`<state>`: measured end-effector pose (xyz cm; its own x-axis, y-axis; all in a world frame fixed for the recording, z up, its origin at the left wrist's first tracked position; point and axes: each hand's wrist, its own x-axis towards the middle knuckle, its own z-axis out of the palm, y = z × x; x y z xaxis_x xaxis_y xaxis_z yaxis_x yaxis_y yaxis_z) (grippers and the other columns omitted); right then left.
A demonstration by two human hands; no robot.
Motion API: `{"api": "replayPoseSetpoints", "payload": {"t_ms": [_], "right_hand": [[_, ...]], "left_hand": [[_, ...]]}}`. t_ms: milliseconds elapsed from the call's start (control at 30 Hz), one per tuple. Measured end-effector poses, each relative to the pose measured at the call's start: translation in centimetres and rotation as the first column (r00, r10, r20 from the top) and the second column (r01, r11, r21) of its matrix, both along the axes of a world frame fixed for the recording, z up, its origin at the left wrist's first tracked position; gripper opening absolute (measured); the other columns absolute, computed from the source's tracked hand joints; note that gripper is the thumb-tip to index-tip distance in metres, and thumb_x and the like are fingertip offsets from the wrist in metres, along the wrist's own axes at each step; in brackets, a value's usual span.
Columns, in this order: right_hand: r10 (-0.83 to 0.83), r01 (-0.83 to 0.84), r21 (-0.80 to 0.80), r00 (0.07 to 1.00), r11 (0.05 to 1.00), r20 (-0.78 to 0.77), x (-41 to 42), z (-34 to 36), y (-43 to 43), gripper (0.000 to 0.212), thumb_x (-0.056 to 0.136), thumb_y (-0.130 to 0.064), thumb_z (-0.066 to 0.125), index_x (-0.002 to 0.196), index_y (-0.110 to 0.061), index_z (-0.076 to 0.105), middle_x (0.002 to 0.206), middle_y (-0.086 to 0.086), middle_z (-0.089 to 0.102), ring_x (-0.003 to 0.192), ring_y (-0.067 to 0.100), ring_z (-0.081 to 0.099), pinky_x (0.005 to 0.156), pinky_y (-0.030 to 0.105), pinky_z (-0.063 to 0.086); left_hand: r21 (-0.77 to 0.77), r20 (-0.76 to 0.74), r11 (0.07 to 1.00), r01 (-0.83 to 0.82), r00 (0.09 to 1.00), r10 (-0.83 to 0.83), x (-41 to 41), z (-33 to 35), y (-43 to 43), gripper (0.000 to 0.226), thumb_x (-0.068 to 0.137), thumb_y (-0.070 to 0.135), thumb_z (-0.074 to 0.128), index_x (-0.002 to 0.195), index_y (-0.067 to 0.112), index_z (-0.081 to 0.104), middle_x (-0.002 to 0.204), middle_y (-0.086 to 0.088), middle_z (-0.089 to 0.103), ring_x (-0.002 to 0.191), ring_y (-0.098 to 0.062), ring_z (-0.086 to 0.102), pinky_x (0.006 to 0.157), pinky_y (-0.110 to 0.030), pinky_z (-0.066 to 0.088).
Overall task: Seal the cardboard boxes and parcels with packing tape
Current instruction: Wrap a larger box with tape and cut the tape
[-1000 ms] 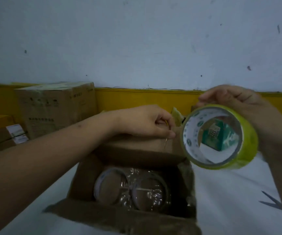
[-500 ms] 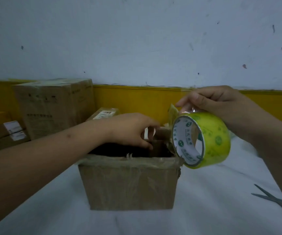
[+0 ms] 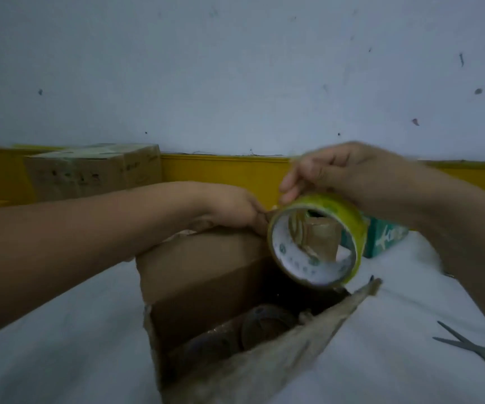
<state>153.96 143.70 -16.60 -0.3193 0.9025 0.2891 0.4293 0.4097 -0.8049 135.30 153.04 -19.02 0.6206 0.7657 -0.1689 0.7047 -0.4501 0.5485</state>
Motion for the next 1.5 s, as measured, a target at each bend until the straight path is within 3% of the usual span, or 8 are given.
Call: {"api": "replayPoseSetpoints", "payload": {"t_ms": [167, 333, 433, 667, 800, 933, 1233, 1500], "right_hand": [[-0.034, 0.064, -0.131, 0.975, 0.989, 0.220, -1.6, -4.1, -0.2, 0.030, 0.096, -0.038, 0.051, 0.094, -0.022, 0.076, 0.092, -0.003, 0.077, 0.095, 0.016, 0.071, 0.099, 0.035, 0.049], [-0.074, 0.098, -0.128, 0.981, 0.987, 0.180, -1.8, -3.8, -0.1, 0.030, 0.099, -0.031, 0.050, 0.097, -0.015, 0.076, 0.090, 0.000, 0.077, 0.091, 0.014, 0.071, 0.091, 0.027, 0.051], [-0.119, 0.142, -0.110, 0.974, 0.984, 0.192, -1.7, -3.8, 0.1, 0.030, 0.099, -0.031, 0.050, 0.096, -0.019, 0.076, 0.089, -0.002, 0.077, 0.088, 0.012, 0.071, 0.085, 0.023, 0.051], [-0.170, 0.176, -0.016, 0.968, 0.984, 0.185, -1.9, -5.0, 0.4, 0.030, 0.090, -0.047, 0.052, 0.091, -0.034, 0.078, 0.083, -0.002, 0.073, 0.085, 0.022, 0.068, 0.083, 0.034, 0.051], [-0.109, 0.106, -0.039, 0.992, 0.994, -0.059, -0.5, -3.3, -1.0, 0.032, 0.089, -0.039, 0.053, 0.092, -0.020, 0.078, 0.080, 0.010, 0.062, 0.076, 0.028, 0.054, 0.073, 0.035, 0.044], [-0.043, 0.041, -0.102, 0.999, 0.994, -0.017, 0.1, -2.3, -2.3, 0.032, 0.090, -0.037, 0.053, 0.092, -0.017, 0.079, 0.081, 0.011, 0.059, 0.075, 0.023, 0.056, 0.069, 0.025, 0.050], [-0.086, 0.194, -0.379, 0.955, 0.905, 0.282, -1.0, -1.8, -2.6, 0.032, 0.092, -0.037, 0.057, 0.084, -0.017, 0.080, 0.084, 0.010, 0.075, 0.069, 0.013, 0.064, 0.058, 0.019, 0.050], [-0.196, 0.297, -0.156, 0.865, 0.942, 0.463, -1.8, -1.5, -2.4, 0.037, 0.090, -0.051, 0.058, 0.061, -0.036, 0.075, 0.083, -0.016, 0.074, 0.059, -0.005, 0.058, 0.072, 0.027, 0.044]], "left_hand": [[-0.524, 0.192, 0.847, -0.089, 0.957, 0.219, -1.6, -0.8, -1.3, 0.032, 0.098, 0.036, 0.056, 0.111, 0.009, 0.067, 0.111, -0.012, 0.067, 0.106, -0.028, 0.060, 0.107, -0.047, 0.043], [-0.526, 0.265, 0.847, -0.079, 0.931, 0.251, -2.4, -1.1, -2.4, 0.026, 0.101, 0.026, 0.053, 0.109, 0.007, 0.069, 0.092, -0.008, 0.073, 0.085, -0.019, 0.068, 0.079, -0.031, 0.056], [-0.559, 0.249, 0.828, -0.030, 0.947, 0.202, -3.1, -1.2, -2.6, 0.034, 0.100, 0.025, 0.053, 0.127, 0.007, 0.064, 0.120, -0.014, 0.069, 0.113, -0.027, 0.064, 0.101, -0.039, 0.049], [-0.554, 0.237, 0.832, 0.002, 0.959, 0.156, -3.7, -1.7, -4.1, 0.028, 0.099, 0.028, 0.054, 0.122, 0.017, 0.066, 0.123, -0.008, 0.069, 0.106, -0.019, 0.064, 0.097, -0.033, 0.049], [-0.390, 0.158, 0.921, -0.013, 0.984, 0.081, -3.2, -3.2, -5.9, 0.055, 0.094, 0.066, 0.040, 0.144, 0.045, 0.044, 0.153, 0.019, 0.038, 0.144, -0.008, 0.030, 0.122, -0.038, 0.013], [-0.234, 0.133, 0.956, 0.174, 0.980, -0.146, -2.0, -6.2, -7.1, 0.059, 0.091, 0.053, 0.061, 0.145, 0.046, 0.039, 0.144, 0.020, 0.050, 0.129, -0.004, 0.048, 0.113, -0.032, 0.037], [-0.087, 0.092, 0.995, 0.058, 0.994, -0.050, -1.9, -7.7, -7.6, 0.038, 0.079, 0.049, 0.077, 0.109, 0.028, 0.068, 0.103, 0.011, 0.071, 0.094, -0.004, 0.066, 0.087, -0.023, 0.054], [0.259, 0.097, 0.952, 0.164, 0.976, -0.194, -2.7, -8.3, -8.0, 0.085, 0.076, 0.064, 0.072, 0.149, 0.041, 0.035, 0.141, 0.023, 0.049, 0.121, 0.007, 0.047, 0.104, -0.018, 0.040]]}}
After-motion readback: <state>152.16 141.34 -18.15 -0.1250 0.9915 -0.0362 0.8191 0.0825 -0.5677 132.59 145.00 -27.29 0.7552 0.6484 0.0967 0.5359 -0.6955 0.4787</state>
